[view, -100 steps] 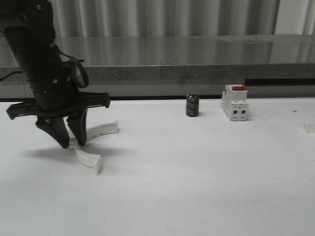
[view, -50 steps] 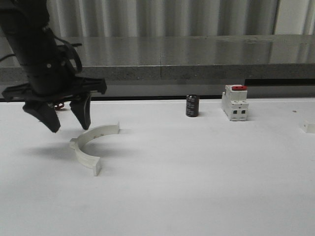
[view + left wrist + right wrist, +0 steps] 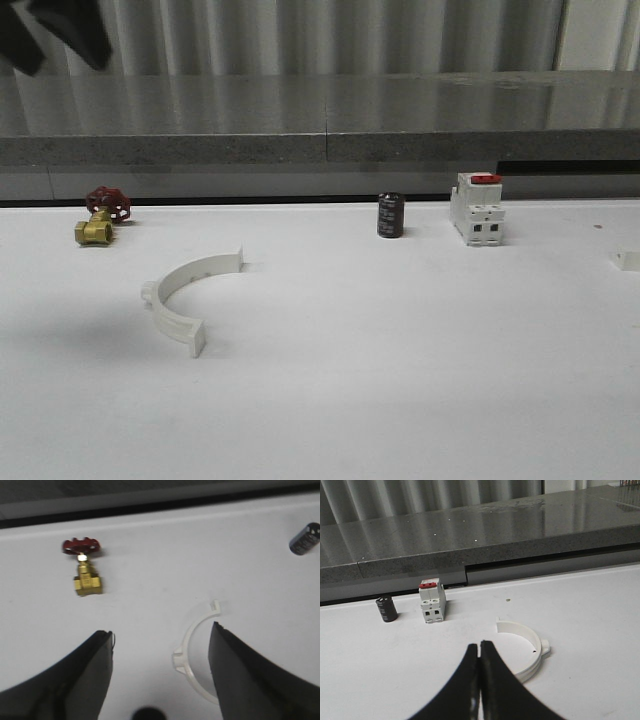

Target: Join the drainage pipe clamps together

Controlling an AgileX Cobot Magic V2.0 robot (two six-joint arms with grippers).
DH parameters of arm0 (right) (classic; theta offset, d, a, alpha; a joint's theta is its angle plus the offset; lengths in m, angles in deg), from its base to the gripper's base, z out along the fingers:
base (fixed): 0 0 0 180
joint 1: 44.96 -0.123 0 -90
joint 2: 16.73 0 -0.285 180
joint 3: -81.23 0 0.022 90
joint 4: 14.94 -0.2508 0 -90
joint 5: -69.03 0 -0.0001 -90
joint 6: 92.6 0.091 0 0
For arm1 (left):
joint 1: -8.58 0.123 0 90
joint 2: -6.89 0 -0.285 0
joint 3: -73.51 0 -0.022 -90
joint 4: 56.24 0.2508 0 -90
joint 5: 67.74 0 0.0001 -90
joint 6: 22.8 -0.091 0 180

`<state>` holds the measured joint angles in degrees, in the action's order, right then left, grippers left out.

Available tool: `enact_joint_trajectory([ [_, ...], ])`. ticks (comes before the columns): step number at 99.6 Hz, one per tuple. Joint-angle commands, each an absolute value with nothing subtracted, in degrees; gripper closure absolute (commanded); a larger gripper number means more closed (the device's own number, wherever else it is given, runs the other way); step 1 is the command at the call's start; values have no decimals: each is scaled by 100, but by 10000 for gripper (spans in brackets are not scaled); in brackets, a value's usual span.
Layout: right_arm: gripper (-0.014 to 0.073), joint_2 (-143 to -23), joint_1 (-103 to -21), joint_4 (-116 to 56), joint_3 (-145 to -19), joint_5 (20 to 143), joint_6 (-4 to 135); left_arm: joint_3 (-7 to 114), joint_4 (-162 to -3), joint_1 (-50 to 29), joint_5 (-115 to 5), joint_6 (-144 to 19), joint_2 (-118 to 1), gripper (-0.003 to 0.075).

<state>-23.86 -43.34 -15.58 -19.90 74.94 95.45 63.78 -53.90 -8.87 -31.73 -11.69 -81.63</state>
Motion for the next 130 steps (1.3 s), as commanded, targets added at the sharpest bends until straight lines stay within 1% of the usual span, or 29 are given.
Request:
enact_joint_trajectory([
  [1, 661, -2283, -4297, -1494, -2102, 7009, 9514, 5954, -5341, -547, -3786, -1182, -7262, 300],
  [19, 661, -2283, -4297, -1494, -2102, 7009, 9514, 4751, -5331, 68, -4151, -1182, -5933, 300],
  [33, 661, -2283, -4297, -1494, -2102, 7009, 9514, 3911, -5318, 318, -4272, -1182, -4877, 300],
  [50, 661, -2283, -4297, -1494, -2102, 7009, 9514, 3066, -5318, 337, -4371, -1182, -3646, 300],
  [64, 661, -2283, -4297, -1494, -2102, 7009, 9514, 2532, -5318, 337, -4394, -1182, -2878, 300],
  [82, 661, -2283, -4297, -1494, -2102, 7009, 9514, 2032, -5318, 337, -4357, -1182, -2151, 300],
  [98, 661, -2283, -4297, -1494, -2102, 7009, 9514, 1893, -5318, 337, -4217, -1182, -1655, 310],
  [106, 661, -2283, -4297, -1494, -2102, 7009, 9514, 1893, -5318, 337, -4187, -1182, -1538, 365],
  [113, 661, -2283, -4297, -1494, -2102, 7004, 9514, 1893, -5297, 337, -4187, -1182, -1510, 443],
  [130, 661, -2283, -4297, -1494, -2102, 6985, 9502, 1893, -5297, 337, -4187, -1182, -1510, 675],
])
